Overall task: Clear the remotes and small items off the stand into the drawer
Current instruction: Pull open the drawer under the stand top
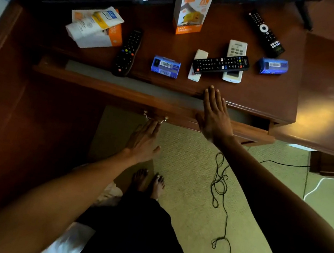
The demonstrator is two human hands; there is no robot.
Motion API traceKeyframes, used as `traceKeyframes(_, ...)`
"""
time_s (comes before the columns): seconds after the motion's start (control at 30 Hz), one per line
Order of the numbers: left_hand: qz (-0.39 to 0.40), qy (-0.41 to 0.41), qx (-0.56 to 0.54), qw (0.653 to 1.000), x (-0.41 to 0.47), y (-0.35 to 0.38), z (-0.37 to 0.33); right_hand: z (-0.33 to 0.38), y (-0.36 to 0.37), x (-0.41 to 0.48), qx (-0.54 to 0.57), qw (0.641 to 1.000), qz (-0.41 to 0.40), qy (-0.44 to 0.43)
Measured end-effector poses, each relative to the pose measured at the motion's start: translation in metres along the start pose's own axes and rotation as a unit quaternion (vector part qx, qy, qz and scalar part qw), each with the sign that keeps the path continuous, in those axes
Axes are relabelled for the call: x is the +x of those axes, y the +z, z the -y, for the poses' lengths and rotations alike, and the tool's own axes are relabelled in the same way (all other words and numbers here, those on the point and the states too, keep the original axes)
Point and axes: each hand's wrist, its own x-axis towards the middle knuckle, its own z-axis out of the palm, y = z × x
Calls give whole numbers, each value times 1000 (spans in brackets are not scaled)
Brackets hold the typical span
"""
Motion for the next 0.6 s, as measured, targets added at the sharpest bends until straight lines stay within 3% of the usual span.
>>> traceKeyframes(0.07, -29, 11, -23, 999, -7, -8, 0, 4, -2, -4, 6, 1000, -1, 4)
traceKeyframes(0.17, -188, 41, -93, 977, -12, -31, 11, 12, 6, -20, 11, 1000, -9, -21)
traceKeyframes(0.23, -256, 41, -70, 963, -10, -49, 24, 15, 15, -30, 22, 999, 2, -31)
traceKeyframes(0.43, -115, -41, 3, 992, 20, -70, 68, 27, 29, -21, 55, 998, 29, 22)
traceKeyframes(0.6, -124, -9, 14, 992, 29, -67, 82, 39, 45, -13, 36, 996, 27, 77)
